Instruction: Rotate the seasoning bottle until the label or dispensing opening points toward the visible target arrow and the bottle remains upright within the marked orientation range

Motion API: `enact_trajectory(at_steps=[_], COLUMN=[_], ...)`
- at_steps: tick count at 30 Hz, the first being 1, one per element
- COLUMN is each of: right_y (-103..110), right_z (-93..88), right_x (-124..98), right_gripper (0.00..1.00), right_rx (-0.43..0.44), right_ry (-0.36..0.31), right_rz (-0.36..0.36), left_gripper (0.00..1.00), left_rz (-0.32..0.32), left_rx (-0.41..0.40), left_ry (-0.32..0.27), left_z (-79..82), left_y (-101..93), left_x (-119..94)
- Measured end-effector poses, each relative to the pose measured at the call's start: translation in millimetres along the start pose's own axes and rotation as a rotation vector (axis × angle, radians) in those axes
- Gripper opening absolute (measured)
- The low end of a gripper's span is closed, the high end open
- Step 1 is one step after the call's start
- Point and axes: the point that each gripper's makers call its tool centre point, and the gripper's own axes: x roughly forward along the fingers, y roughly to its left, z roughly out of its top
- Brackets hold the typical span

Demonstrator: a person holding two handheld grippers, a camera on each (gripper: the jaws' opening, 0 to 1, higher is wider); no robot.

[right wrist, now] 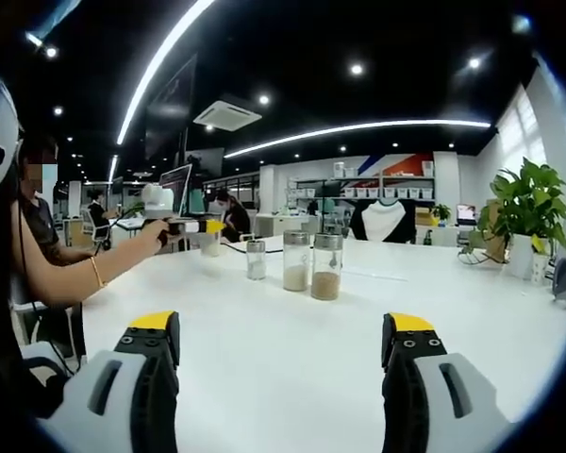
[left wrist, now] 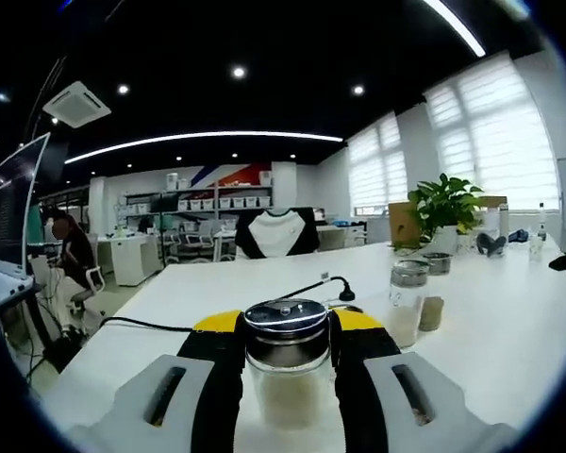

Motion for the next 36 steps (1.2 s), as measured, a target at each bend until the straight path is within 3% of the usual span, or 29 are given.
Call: enact_trajectory(at_steps=[14,25,31,36], right_y=[5.2,8.8,10.2,12.2], right_z=[0.3,-7.6,-9.0,-7.1], right_x=[-3.7,-1.6,0.4,2.8], right_gripper=[0.87,0.86,0.85,0.83], right_rx=[-0.015,-0.011,-0.008,-0.001], right_ry=[-0.008,0.01,0.012,-0.003], right_rz=[0.02,0.035,0.044,0.05], left_gripper=[0.37,0.37,0.37,0.37], left_rz=[-0.09,-0.157,-0.235,-0.303], left_rx=[0.014,0.041,0.057,0.019], left_ry=[0.022,0.013,-0.012,-0.021], left_z=[-15.0,-12.2,-7.6,-6.7], left_y=[-47.3,-75.0,-96.0,-114.8], left_x=[-16.7,-25.5,-30.4,-33.3])
